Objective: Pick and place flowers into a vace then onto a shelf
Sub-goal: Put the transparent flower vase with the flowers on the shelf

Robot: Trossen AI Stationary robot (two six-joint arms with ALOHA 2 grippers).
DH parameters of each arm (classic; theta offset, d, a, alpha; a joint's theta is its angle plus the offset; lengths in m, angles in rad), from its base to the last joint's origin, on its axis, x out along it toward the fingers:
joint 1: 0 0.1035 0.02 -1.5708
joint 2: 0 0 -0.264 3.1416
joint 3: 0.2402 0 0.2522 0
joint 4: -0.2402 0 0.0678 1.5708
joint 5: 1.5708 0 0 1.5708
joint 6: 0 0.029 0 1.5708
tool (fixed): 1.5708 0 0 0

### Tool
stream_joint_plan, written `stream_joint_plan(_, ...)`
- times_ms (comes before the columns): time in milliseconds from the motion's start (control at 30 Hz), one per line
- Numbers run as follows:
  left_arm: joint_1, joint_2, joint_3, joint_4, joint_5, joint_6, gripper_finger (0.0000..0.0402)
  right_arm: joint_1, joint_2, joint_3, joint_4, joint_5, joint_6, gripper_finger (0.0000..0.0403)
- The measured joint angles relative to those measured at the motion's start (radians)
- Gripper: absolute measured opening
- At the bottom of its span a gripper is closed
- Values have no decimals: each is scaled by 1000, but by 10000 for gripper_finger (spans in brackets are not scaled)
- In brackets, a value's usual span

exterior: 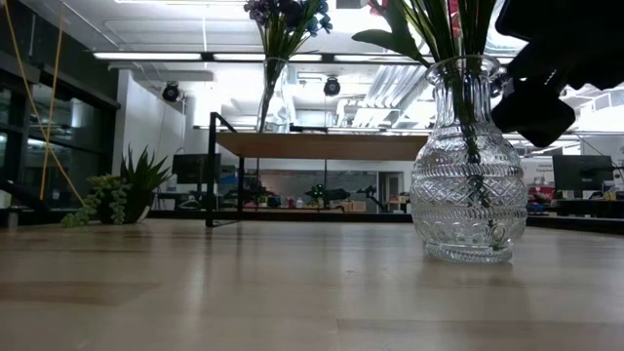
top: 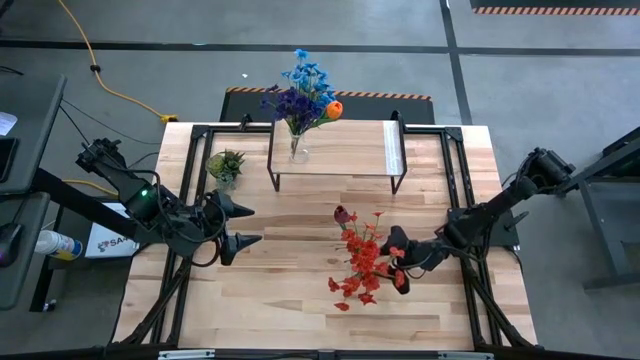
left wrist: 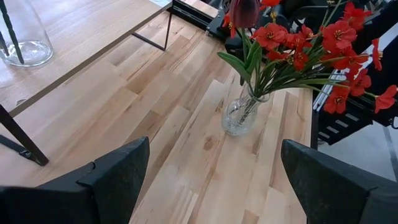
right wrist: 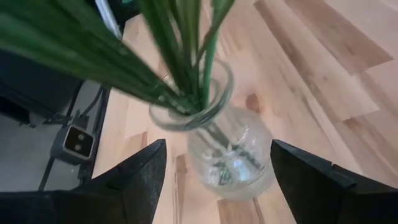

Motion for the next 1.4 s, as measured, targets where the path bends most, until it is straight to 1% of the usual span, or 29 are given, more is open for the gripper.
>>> stream_joint_plan(300, 0, 0, 0, -6, 19, 0, 395, -8, 9, 0, 19, 5, 2, 278)
stream_joint_plan(467, 0, 0, 0, -6, 25, 0, 395, -8, 88, 0, 102, -2, -3, 278)
stream_joint_plan(567, 0, 0, 0, -6, 26, 0, 395, -14, 135, 0, 156, 13, -16, 278)
stream_joint_plan(833, 0, 0, 0, -6, 41, 0, 395, -44, 221, 0, 282, -2, -34, 278)
stream_joint_plan(900, 0, 0, 0, -6, 58, 0, 395, -46, 224, 0, 295, -1, -36, 278)
stream_joint_plan(1133, 0, 0, 0, -7, 65, 12, 395, -46, 222, 0, 348, 2, -59, 278)
stream_joint_plan(1400, 0, -6, 0, -8, 66, 27, 395, -46, 222, 0, 351, 9, -59, 278)
